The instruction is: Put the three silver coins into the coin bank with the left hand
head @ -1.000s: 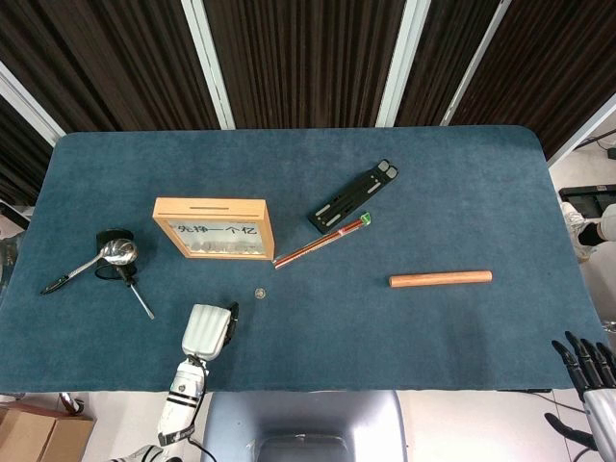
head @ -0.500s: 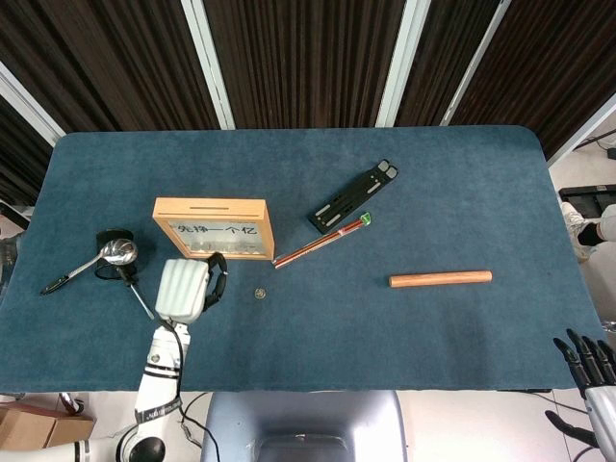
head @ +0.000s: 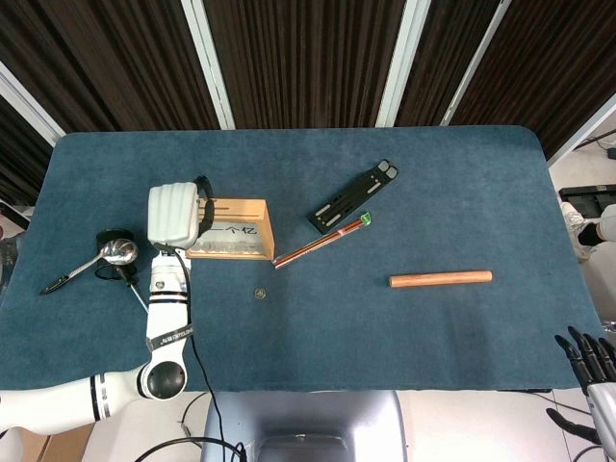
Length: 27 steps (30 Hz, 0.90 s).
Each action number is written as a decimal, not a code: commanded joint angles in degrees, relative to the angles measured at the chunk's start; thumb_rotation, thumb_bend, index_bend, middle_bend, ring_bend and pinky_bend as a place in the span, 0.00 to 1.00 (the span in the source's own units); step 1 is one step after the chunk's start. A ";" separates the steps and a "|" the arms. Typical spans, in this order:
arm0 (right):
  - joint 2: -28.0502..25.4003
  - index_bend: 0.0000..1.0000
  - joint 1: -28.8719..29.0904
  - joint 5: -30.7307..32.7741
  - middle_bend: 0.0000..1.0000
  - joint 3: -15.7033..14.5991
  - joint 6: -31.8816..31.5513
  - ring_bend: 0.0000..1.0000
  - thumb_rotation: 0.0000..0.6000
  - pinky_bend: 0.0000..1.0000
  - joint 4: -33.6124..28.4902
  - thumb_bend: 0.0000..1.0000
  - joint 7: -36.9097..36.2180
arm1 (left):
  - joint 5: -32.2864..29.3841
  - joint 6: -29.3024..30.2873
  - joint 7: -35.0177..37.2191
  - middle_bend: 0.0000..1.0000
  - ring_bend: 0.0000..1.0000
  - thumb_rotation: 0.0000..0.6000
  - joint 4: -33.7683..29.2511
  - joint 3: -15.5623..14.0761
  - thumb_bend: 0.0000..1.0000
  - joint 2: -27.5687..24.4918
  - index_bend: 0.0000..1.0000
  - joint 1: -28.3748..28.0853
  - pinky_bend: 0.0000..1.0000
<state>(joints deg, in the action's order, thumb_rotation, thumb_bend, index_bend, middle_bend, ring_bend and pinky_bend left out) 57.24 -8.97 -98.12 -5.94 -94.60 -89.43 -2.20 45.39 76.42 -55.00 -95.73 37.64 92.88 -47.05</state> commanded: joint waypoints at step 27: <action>0.04 0.00 -0.67 -0.12 0.00 -0.16 -0.92 0.00 1.00 0.00 0.37 0.22 -0.03 | -2.55 -1.22 9.25 1.00 1.00 1.00 8.74 -7.86 0.46 0.34 0.63 -3.80 1.00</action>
<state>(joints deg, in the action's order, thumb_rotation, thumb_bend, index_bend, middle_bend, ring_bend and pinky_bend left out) 57.28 -9.64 -98.23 -6.09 -95.52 -89.05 -2.22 42.89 75.25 -45.75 -87.00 29.78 93.25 -50.82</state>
